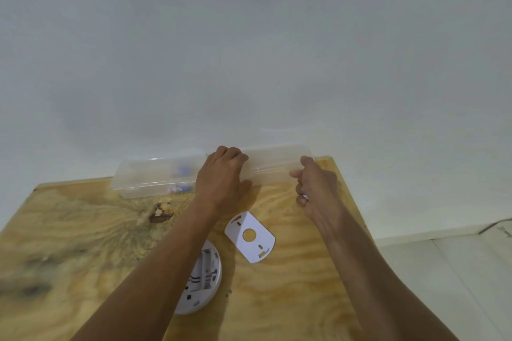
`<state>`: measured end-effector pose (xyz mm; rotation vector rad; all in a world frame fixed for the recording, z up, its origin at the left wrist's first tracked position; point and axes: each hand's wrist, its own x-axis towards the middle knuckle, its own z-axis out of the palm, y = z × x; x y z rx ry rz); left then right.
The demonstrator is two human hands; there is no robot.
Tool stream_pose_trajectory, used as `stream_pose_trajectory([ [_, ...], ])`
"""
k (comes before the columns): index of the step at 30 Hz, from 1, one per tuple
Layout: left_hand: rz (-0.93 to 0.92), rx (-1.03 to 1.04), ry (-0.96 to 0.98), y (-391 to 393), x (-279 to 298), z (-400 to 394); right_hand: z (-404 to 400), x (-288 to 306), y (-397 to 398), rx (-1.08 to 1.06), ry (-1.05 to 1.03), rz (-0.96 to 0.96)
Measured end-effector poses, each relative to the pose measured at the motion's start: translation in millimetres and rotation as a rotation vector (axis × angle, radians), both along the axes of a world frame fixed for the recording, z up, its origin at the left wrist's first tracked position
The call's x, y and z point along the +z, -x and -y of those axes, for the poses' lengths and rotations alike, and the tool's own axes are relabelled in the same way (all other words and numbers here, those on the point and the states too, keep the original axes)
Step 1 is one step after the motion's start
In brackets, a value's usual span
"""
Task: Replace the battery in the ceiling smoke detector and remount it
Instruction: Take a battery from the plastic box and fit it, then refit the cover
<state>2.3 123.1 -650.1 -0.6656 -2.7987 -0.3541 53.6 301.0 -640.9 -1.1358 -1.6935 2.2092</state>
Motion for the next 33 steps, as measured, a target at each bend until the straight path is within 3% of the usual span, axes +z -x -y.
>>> stream_pose_trajectory([
  [12, 0.001, -0.024, -0.01, 4, 1, 2, 9, 2, -4, 0.093, 0.034, 0.009],
  [22, -0.023, -0.057, -0.054, 6, -1, 2, 56, 6, 4, 0.264, -0.092, 0.052],
  [30, -0.165, -0.126, -0.12, 0, -5, 3, 44, 32, 12, 0.338, -0.194, 0.008],
  [33, -0.269, -0.13, -0.038, -1, -8, 6, 34, 47, 22, 0.423, -0.249, -0.012],
])
